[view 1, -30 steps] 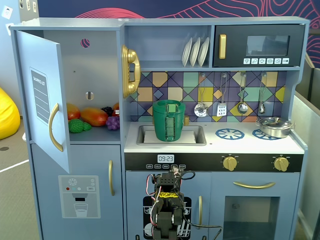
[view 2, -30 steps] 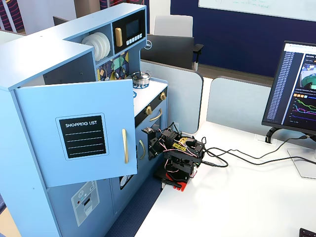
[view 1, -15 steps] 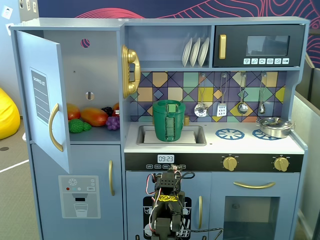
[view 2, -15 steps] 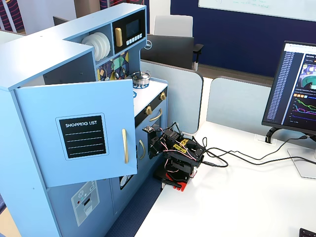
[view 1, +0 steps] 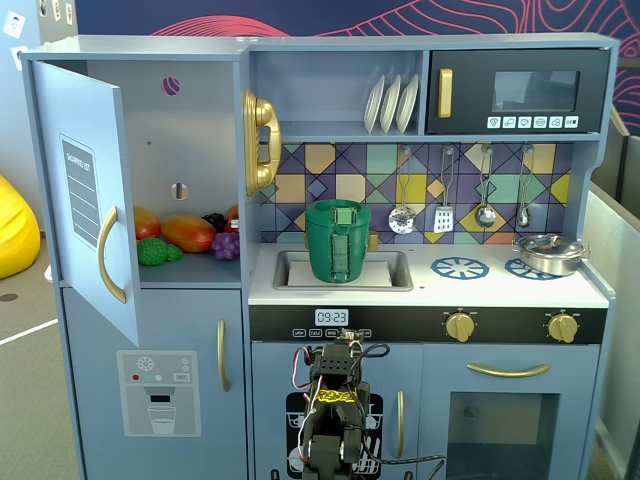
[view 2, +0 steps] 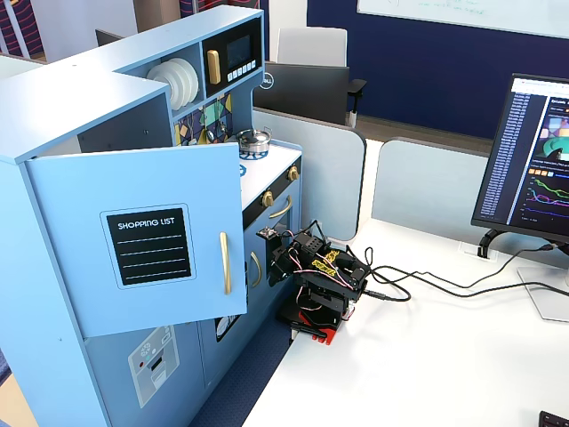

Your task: Pick up the lid from the counter and put it on the green recipient

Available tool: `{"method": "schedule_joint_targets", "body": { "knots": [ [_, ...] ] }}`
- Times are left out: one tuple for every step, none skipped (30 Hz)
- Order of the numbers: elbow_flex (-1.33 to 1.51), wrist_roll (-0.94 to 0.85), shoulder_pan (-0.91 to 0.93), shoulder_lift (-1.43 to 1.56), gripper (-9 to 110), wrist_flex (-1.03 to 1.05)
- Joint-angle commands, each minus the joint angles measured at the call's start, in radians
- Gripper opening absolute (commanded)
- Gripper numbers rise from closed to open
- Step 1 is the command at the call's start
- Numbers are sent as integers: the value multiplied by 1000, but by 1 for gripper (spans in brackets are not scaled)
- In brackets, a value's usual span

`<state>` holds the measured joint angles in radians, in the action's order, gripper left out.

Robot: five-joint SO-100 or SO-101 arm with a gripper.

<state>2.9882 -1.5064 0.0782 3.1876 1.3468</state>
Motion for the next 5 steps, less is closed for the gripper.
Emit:
{"method": "schedule_joint_targets", "body": {
  "knots": [
    [9,-5,14,-9,1,186],
    [9,-5,14,-9,1,186],
    [9,-5,14,-9,1,186],
    [9,-5,14,-9,1,186],
    [9,-5,14,-9,1,186]
  ]
}}
